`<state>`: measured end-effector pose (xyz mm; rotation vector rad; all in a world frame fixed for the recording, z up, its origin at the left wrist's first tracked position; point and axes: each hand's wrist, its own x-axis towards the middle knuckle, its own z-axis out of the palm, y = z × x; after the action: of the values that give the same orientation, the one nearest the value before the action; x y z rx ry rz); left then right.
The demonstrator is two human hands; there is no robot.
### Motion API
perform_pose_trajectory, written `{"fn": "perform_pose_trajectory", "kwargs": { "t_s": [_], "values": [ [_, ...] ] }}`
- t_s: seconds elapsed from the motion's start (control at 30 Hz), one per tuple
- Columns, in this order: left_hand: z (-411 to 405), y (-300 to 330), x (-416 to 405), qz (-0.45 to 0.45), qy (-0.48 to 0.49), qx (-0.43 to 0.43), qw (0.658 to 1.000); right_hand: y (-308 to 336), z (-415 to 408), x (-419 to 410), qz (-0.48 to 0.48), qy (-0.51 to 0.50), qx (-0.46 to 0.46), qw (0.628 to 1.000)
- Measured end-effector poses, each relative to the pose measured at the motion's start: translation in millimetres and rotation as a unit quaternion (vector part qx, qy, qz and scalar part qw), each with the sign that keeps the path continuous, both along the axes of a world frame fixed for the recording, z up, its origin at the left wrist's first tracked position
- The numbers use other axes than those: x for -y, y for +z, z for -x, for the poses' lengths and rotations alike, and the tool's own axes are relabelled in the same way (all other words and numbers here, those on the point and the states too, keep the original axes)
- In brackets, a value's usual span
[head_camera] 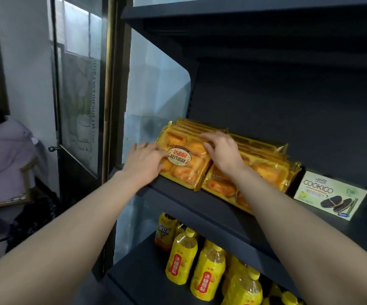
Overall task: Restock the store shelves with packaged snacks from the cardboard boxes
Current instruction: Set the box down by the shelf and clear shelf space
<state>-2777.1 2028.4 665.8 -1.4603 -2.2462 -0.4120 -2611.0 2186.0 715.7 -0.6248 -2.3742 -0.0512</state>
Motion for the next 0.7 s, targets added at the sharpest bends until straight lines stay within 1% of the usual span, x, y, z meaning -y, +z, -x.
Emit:
{"fn": "perform_pose_trajectory", "kwargs": {
  "t_s": [0.1, 0.2, 0.33, 0.47, 0.6, 0.7],
  "values": [
    [2.7, -14.2, 1.6, -0.005, -0.001, 0.025, 1.0, -5.2, 5.4, -3.9, -0.1, -0.03, 0.042, 0.994],
    [1.8, -16.7, 4.3, -0.016, -0.011, 0.029, 0.999, -7.3, 4.4, -2.3, -0.165, -0.052, 0.042, 0.984],
    [-2.4, -14.8, 11.7, -0.026, -0.026, 0.037, 0.999, -6.6, -4.1, 5.9, -0.197, -0.077, 0.04, 0.976],
    [-7.7, -19.7, 31.2, -0.052, -0.042, 0.046, 0.997, -12.0, -15.8, 27.8, -0.232, -0.081, 0.031, 0.969],
    [-13.0, -32.4, 67.7, -0.092, -0.049, 0.054, 0.993, -26.0, -25.9, 67.2, -0.248, -0.081, 0.003, 0.965],
    [-18.3, -50.8, 105.7, -0.125, -0.049, 0.06, 0.989, -48.0, -33.2, 106.8, -0.268, -0.071, -0.029, 0.96]
  ]
}}
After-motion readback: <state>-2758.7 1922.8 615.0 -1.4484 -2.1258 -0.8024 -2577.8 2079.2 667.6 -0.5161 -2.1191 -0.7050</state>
